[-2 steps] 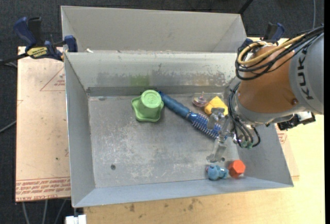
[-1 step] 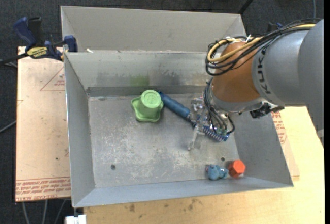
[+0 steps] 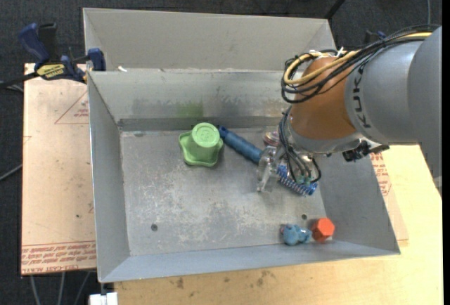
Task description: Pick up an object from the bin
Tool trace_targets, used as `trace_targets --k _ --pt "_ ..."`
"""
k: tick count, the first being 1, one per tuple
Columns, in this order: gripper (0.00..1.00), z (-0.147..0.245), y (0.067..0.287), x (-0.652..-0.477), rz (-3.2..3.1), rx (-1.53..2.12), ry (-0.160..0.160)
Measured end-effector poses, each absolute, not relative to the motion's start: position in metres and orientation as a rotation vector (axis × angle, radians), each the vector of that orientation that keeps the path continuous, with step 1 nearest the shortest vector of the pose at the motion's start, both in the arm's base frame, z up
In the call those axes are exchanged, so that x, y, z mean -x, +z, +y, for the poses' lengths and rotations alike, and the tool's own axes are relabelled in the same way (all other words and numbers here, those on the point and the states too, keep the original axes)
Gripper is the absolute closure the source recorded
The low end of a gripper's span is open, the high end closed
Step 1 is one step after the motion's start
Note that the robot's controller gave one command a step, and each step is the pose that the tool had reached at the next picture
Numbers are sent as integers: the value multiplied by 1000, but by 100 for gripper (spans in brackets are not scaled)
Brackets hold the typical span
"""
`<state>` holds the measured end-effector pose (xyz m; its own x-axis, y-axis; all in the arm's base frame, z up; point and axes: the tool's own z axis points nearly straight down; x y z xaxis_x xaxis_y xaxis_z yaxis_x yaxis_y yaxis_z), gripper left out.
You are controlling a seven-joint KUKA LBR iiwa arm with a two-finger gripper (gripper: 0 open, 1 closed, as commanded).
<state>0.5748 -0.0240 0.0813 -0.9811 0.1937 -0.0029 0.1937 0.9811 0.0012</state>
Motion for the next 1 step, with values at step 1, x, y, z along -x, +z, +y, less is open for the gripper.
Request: trace_targets --k 1 --pt "100 -35 203 -580 3106 -385 2"
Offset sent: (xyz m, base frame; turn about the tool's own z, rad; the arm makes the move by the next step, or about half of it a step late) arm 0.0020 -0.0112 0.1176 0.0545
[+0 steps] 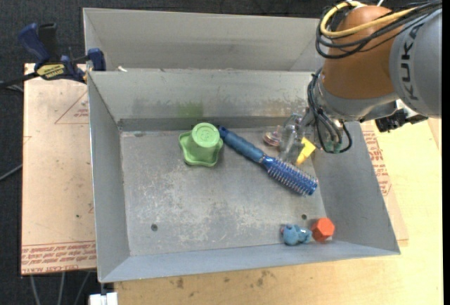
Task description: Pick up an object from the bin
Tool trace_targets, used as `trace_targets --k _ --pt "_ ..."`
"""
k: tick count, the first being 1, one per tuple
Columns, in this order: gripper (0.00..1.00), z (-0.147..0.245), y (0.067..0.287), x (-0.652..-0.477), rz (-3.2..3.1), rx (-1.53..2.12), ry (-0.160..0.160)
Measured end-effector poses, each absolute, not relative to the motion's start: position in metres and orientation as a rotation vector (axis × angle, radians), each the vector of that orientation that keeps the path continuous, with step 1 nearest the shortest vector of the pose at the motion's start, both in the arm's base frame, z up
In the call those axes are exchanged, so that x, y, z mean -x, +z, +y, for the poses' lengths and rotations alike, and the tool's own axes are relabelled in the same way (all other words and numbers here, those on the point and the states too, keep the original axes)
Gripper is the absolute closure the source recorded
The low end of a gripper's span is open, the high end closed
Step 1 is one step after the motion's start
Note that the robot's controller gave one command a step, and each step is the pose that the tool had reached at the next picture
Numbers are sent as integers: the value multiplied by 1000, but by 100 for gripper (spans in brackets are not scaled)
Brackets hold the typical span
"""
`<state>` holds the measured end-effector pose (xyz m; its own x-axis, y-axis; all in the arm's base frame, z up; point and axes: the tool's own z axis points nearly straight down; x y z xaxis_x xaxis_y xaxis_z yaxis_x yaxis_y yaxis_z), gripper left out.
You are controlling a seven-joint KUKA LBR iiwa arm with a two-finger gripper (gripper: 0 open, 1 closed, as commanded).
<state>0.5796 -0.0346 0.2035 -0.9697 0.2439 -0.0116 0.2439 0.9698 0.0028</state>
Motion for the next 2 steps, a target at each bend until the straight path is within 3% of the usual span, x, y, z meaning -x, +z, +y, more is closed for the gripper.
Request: trace_targets --k 1,2 --pt "0 -34 199 -578 3115 -385 1" --pt "0 -98 68 -583 3139 137 1"
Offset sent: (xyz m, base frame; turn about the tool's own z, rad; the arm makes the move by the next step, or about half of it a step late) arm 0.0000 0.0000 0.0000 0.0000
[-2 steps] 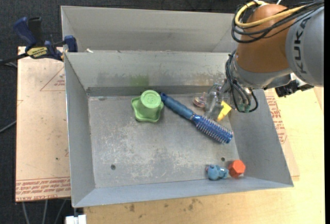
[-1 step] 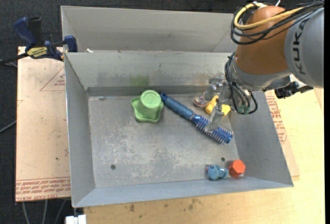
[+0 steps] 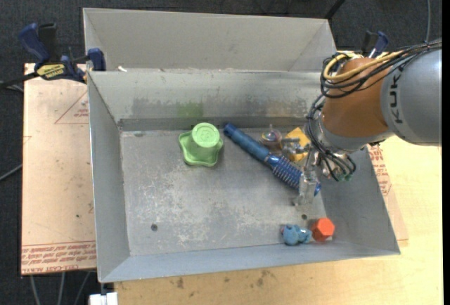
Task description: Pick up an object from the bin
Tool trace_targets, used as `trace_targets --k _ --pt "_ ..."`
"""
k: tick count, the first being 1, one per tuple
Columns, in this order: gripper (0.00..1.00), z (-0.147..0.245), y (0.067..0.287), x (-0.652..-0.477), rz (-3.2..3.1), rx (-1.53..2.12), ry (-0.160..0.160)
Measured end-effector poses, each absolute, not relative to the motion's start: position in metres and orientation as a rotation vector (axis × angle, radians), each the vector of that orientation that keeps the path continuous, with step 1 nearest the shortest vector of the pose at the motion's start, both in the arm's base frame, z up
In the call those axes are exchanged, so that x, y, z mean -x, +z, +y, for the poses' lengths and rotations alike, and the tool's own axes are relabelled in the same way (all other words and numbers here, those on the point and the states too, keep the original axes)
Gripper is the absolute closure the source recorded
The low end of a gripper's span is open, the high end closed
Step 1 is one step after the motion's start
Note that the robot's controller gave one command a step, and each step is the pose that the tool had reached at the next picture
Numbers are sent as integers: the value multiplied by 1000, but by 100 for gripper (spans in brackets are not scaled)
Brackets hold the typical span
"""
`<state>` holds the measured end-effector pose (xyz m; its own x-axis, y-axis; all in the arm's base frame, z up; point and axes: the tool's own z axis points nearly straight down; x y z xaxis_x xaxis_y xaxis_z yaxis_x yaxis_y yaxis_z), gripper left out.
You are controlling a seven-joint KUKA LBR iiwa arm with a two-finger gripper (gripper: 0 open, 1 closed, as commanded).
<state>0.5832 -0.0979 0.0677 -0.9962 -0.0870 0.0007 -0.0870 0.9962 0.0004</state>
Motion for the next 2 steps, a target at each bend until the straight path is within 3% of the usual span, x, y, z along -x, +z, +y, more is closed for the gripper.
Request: trace_targets --k 1,2 --pt "100 -97 69 -584 -3139 -139 -2" --pt "100 -33 205 -625 -3149 -174 -1"
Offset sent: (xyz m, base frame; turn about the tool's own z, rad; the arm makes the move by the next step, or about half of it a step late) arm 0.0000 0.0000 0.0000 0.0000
